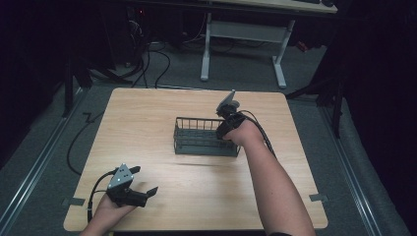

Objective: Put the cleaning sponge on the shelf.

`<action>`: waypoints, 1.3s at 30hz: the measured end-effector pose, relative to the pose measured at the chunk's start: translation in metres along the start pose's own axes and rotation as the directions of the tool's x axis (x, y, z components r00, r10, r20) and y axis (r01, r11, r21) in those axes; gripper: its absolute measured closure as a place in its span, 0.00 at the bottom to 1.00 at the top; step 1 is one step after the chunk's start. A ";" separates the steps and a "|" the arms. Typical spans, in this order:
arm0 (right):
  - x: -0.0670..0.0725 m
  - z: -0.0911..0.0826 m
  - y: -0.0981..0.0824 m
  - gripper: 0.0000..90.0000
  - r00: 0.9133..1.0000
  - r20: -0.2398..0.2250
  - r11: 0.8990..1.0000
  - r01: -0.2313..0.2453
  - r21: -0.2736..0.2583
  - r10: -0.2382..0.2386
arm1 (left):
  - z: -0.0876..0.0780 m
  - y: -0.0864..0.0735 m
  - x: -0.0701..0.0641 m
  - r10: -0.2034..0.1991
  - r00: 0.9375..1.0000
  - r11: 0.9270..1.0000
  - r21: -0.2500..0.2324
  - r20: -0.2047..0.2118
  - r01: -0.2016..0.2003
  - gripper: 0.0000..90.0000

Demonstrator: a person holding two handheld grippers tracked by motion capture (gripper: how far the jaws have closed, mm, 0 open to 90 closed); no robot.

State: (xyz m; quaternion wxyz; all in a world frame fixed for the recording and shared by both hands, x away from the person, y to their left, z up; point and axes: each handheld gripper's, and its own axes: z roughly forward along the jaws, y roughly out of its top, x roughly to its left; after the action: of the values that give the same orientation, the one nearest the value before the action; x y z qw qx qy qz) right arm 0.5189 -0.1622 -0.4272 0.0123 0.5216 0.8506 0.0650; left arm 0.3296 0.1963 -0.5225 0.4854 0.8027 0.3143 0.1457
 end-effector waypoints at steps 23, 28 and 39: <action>-0.005 -0.019 -0.007 0.35 0.999 -0.018 0.996 -0.037 -0.085 0.036 | 0.000 0.000 0.000 0.001 1.000 1.000 -0.003 0.003 -0.001 0.00; -0.006 -0.030 -0.011 0.35 0.999 -0.015 0.993 -0.042 -0.108 0.040 | 0.000 0.000 0.000 0.005 1.000 1.000 0.004 0.005 -0.005 0.00; -0.008 -0.052 -0.033 0.38 0.998 -0.028 0.988 -0.053 -0.143 0.049 | 0.002 0.000 0.001 0.005 1.000 1.000 0.006 0.006 -0.005 0.00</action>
State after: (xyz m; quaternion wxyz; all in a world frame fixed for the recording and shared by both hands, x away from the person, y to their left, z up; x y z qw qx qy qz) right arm 0.4888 -0.1894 -0.3802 0.0379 0.5401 0.8302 0.1326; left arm 0.3308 0.1956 -0.5234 0.4835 0.8054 0.3114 0.1436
